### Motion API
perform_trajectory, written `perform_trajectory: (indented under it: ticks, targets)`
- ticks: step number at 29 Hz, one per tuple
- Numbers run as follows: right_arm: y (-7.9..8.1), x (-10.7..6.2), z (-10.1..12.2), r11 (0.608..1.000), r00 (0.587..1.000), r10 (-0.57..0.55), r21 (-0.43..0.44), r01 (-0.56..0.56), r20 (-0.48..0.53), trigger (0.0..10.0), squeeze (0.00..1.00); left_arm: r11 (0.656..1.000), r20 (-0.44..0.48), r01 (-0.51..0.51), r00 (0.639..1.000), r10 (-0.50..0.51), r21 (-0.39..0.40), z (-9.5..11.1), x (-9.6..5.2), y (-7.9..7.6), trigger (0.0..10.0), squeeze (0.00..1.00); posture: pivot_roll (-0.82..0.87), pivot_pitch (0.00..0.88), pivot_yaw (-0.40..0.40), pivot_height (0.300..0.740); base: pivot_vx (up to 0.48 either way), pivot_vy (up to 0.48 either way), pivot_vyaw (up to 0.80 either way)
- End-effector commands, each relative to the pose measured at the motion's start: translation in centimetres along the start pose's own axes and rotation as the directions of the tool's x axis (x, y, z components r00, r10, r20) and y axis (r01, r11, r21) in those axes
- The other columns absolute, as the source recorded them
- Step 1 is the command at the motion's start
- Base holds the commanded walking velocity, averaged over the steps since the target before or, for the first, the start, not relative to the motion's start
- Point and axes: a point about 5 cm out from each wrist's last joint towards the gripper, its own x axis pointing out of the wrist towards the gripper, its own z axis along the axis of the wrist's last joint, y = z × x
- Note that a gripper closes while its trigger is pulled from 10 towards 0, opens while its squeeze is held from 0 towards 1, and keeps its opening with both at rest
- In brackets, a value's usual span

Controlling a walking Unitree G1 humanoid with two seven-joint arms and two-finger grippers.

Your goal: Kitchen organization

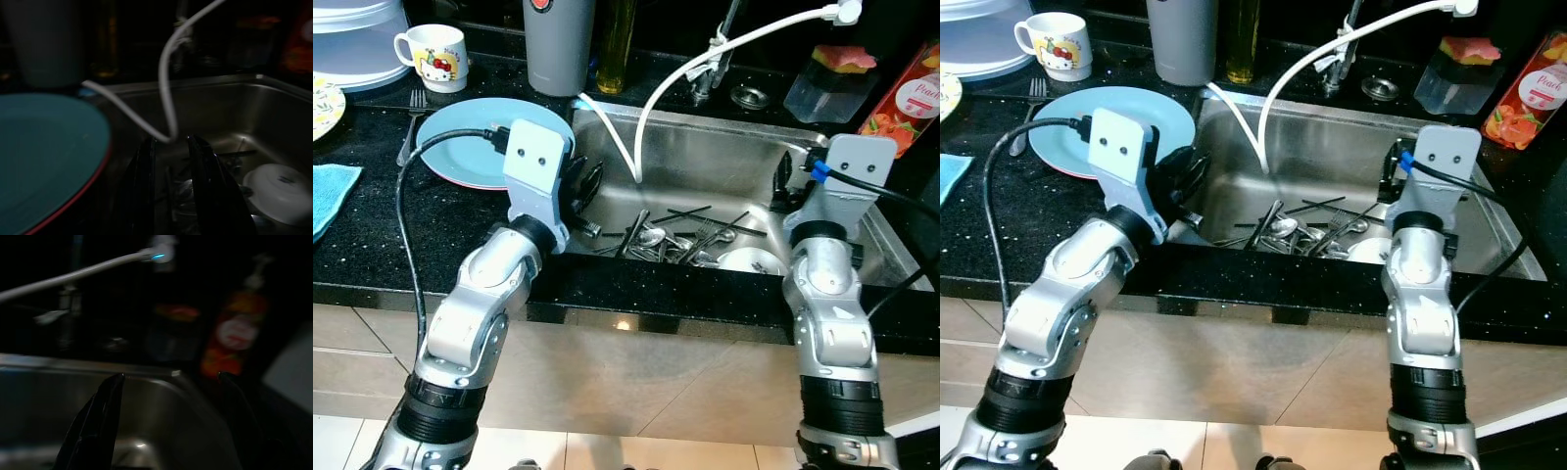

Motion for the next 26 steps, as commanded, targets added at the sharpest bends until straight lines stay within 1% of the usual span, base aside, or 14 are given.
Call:
perform_trajectory:
  ticks: [1, 5, 6, 8, 10, 12, 15, 17, 18, 19, 20, 21, 22, 26]
  targets:
    - [-3.3, 0.4, -0.5, 0.987, 0.992, -0.123, -0.098, 0.124, 0.021, 10.0, 0.00, 0.996, -0.013, -0.034, 0.999, 0.033, -0.081, -0.1, 0.1, -0.1, 10.0, 0.00, 0.21, 0.097, -0.105, 0.740, 0.000, 0.000, 0.00]
    - [-8.7, 0.5, -1.1, 0.932, 0.958, -0.285, -0.227, 0.284, 0.029, 10.0, 0.00, 0.975, -0.037, -0.053, 0.998, 0.046, -0.217, -0.2, 0.3, -0.1, 10.0, 0.00, 0.21, 0.100, -0.106, 0.740, 0.000, 0.000, 0.00]
    - [-9.5, 0.5, -1.2, 0.920, 0.952, -0.306, -0.248, 0.304, 0.034, 10.0, 0.00, 0.971, -0.039, -0.056, 0.998, 0.048, -0.231, -0.1, 0.4, -0.1, 10.0, 0.00, 0.21, 0.100, -0.106, 0.740, 0.000, 0.000, 0.00]
    - [-12.6, 0.1, -1.3, 0.871, 0.925, -0.378, -0.321, 0.373, 0.050, 10.0, 0.00, 0.961, -0.064, -0.096, 0.995, 0.082, -0.261, -0.2, 0.6, 0.0, 10.0, 0.00, 0.19, 0.106, -0.104, 0.740, 0.000, 0.000, 0.00]
    - [-15.8, -0.5, -1.6, 0.813, 0.889, -0.455, -0.384, 0.438, 0.052, 10.0, 0.00, 0.962, -0.070, -0.113, 0.993, 0.099, -0.249, -0.3, 0.7, 0.2, 10.0, 0.00, 0.18, 0.106, -0.104, 0.740, 0.000, 0.000, 0.00]
    - [-15.8, -0.5, -1.6, 0.813, 0.889, -0.455, -0.384, 0.438, 0.052, 10.0, 0.00, 0.962, -0.070, -0.113, 0.993, 0.099, -0.249, -0.3, 0.7, 0.2, 10.0, 0.00, 0.18, 0.106, -0.104, 0.740, 0.000, 0.000, 0.00]
    - [-20.5, -2.4, -3.4, 0.715, 0.828, -0.561, -0.495, 0.495, 0.017, 10.0, 0.00, 0.966, -0.055, -0.113, 0.993, 0.103, -0.234, 0.0, 1.0, 0.3, 10.0, 0.00, 0.16, 0.111, -0.110, 0.740, 0.000, 0.000, 0.00]
    - [-22.6, -3.8, -4.9, 0.669, 0.793, -0.608, -0.550, 0.500, -0.018, 10.0, 0.00, 0.965, -0.059, -0.127, 0.991, 0.116, -0.231, 0.0, 1.1, 0.5, 10.0, 0.00, 0.16, 0.111, -0.112, 0.740, 0.000, 0.000, 0.00]
    - [-22.6, -3.8, -4.9, 0.669, 0.793, -0.608, -0.550, 0.500, -0.018, 10.0, 0.00, 0.965, -0.059, -0.127, 0.991, 0.116, -0.231, 0.0, 1.1, 0.5, 10.0, 0.00, 0.16, 0.111, -0.112, 0.740, 0.000, 0.000, 0.00]
    - [-24.0, -5.4, -6.5, 0.646, 0.764, -0.641, -0.590, 0.485, -0.073, 10.0, 0.00, 0.961, -0.063, -0.136, 0.990, 0.124, -0.239, 0.1, 1.2, 0.6, 10.0, 0.00, 0.16, 0.111, -0.113, 0.740, 0.000, 0.000, 0.00]
    - [-24.3, -5.9, -6.9, 0.642, 0.757, -0.648, -0.600, 0.478, -0.090, 10.0, 0.00, 0.961, -0.063, -0.138, 0.990, 0.127, -0.239, 0.1, 1.2, 0.6, 10.0, 0.00, 0.16, 0.112, -0.115, 0.740, 0.000, 0.000, 0.00]
    - [-24.3, -5.9, -6.9, 0.642, 0.757, -0.648, -0.600, 0.478, -0.090, 10.0, 0.00, 0.961, -0.063, -0.138, 0.990, 0.127, -0.239, 0.1, 1.2, 0.6, 10.0, 0.00, 0.16, 0.112, -0.115, 0.740, 0.000, 0.000, 0.00]
    - [-24.7, -6.7, -7.6, 0.636, 0.744, -0.659, -0.613, 0.469, -0.115, 10.0, 0.00, 0.961, -0.062, -0.142, 0.989, 0.131, -0.236, 0.1, 1.2, 0.7, 10.0, 0.00, 0.16, 0.112, -0.115, 0.740, 0.000, 0.000, 0.00]
    - [-24.7, -10.6, -11.6, 0.654, 0.702, -0.662, -0.661, 0.369, -0.263, 10.0, 0.00, 0.965, -0.063, -0.153, 0.988, 0.142, -0.214, 0.1, 1.3, 0.9, 10.0, 0.00, 0.15, 0.112, -0.120, 0.740, 0.000, 0.000, 0.00]
